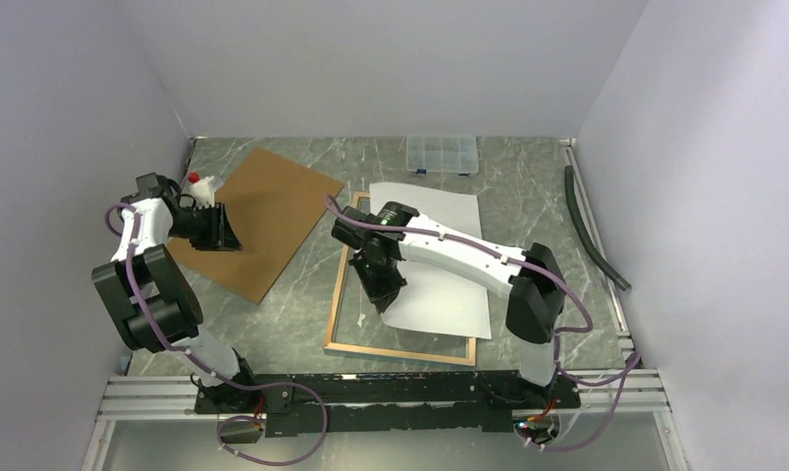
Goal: Put the photo into the frame
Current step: Turn over the photo from the photo frame.
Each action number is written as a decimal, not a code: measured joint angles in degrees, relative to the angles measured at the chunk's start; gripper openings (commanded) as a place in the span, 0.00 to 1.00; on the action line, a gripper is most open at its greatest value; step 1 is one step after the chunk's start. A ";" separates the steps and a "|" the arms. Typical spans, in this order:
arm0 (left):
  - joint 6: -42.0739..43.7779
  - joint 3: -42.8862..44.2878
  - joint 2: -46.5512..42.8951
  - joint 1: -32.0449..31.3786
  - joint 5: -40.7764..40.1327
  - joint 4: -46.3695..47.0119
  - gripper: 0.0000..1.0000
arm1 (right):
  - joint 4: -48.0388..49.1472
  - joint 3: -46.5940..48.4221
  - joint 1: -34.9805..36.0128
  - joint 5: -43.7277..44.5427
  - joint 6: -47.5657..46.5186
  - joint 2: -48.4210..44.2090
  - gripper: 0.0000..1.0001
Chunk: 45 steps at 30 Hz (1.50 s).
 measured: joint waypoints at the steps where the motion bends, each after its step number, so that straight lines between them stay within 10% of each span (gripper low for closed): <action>1: 0.00 -0.20 -0.13 -0.13 0.00 0.02 0.34 | 1.62 -1.20 -0.02 -1.51 0.79 0.04 0.00; 34: -1.49 -1.33 -2.62 -3.30 -0.07 0.94 0.35 | 22.97 -10.71 -1.88 -14.84 9.38 4.07 0.00; 42: -1.57 -1.33 -2.62 -3.41 -0.52 0.94 0.45 | 20.98 -10.34 -1.84 -14.91 7.19 4.09 0.51; 45: -1.62 -1.29 -2.62 -3.41 -1.22 0.90 0.47 | 20.09 -9.33 -1.84 -14.49 7.17 4.09 0.98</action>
